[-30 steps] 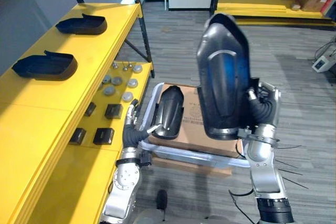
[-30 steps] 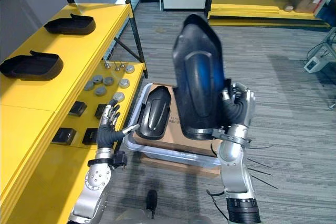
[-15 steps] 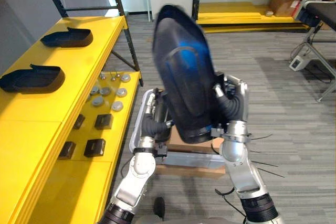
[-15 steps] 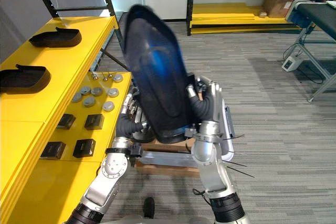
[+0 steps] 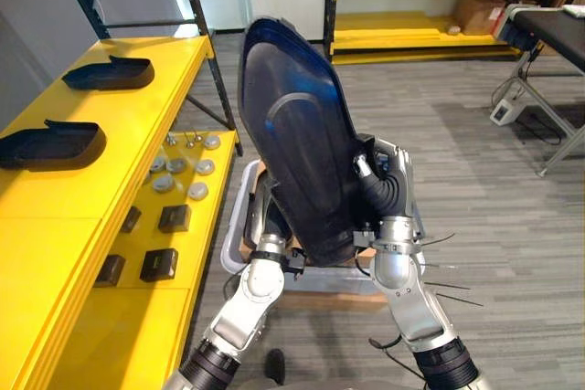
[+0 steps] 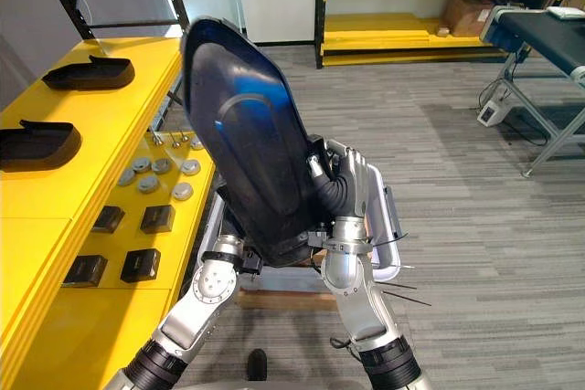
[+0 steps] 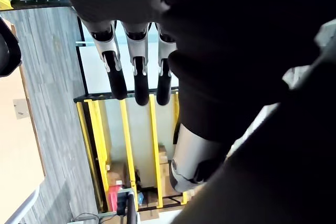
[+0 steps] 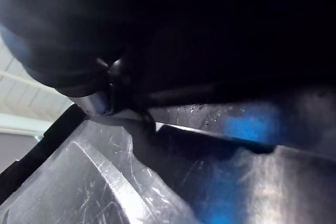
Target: Walk over and take plastic housings, then place them on the shelf
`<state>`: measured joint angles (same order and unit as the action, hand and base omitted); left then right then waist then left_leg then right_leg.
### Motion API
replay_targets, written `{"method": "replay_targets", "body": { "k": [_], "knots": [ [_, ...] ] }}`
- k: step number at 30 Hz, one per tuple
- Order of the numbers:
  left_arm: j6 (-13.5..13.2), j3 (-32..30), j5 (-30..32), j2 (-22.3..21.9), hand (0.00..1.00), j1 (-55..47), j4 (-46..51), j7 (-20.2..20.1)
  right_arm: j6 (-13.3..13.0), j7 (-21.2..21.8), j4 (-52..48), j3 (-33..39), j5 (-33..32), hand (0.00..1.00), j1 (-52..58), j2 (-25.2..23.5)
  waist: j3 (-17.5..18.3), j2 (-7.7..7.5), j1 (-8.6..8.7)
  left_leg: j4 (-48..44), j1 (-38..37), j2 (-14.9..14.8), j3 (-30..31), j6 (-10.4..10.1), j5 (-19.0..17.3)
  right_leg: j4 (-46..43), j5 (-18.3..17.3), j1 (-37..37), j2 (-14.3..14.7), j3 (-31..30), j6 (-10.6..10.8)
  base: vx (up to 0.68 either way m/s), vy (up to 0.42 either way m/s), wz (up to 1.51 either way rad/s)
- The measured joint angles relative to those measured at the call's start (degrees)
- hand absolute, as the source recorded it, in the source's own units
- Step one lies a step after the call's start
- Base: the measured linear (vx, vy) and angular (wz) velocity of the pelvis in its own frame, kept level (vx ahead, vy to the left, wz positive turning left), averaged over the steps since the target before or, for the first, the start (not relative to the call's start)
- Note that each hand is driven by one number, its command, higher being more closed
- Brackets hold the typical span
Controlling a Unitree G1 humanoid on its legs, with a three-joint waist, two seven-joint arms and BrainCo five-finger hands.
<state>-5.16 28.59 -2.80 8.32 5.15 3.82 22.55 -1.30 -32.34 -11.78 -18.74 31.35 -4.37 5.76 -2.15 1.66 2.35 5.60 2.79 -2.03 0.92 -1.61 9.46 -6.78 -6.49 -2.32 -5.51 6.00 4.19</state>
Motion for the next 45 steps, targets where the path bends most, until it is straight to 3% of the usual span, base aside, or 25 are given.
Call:
{"method": "replay_targets", "body": {
  "k": [16,17,23,38,45],
  "knots": [
    [-0.02,-2.28,-1.12,-0.31,1.0,-0.98,-0.09,-0.13,0.13,1.21,2.16,0.46,-1.54,1.0,3.92,-0.01,0.27,0.1,-0.02,0.32,-0.1,-0.12,-0.61,-0.01,0.15,0.04,0.26,0.23,0.04,-0.72,0.34,-0.01,0.0,-0.01],
    [-0.03,-2.59,-1.12,-0.4,0.0,-1.65,-0.18,-0.13,0.13,1.21,2.16,0.81,-1.53,1.0,4.53,-0.31,0.27,0.1,0.02,0.32,-0.1,-0.13,-0.74,-0.01,0.15,0.05,0.26,0.29,0.04,-0.81,0.35,0.0,0.0,-0.03],
    [-0.01,-4.08,-1.11,-1.62,0.0,-1.94,-2.84,-0.16,0.14,1.13,2.07,2.78,-1.44,1.0,5.92,-1.24,0.28,0.12,0.03,0.33,-0.07,-0.11,-1.04,-0.01,0.14,0.05,0.35,0.46,-0.02,-1.13,0.49,0.0,0.0,-0.03],
    [0.25,-9.05,-1.79,-2.57,0.0,-6.63,-1.05,-1.77,1.86,-0.19,-3.07,18.3,-1.38,1.0,6.17,-0.52,0.5,0.37,-0.02,0.33,0.15,0.0,-0.91,-0.01,0.13,0.22,0.43,0.47,-0.14,-0.99,0.63,0.0,0.0,0.0],
    [0.2,-8.98,-3.43,-2.75,0.0,-6.83,1.39,-3.71,3.16,-0.16,-3.07,18.84,0.98,1.0,6.06,-0.21,0.62,0.5,-0.06,0.33,0.45,0.06,-0.31,0.0,0.14,0.22,0.43,0.46,-0.17,-0.41,0.63,0.0,0.0,0.03]
  ]
}}
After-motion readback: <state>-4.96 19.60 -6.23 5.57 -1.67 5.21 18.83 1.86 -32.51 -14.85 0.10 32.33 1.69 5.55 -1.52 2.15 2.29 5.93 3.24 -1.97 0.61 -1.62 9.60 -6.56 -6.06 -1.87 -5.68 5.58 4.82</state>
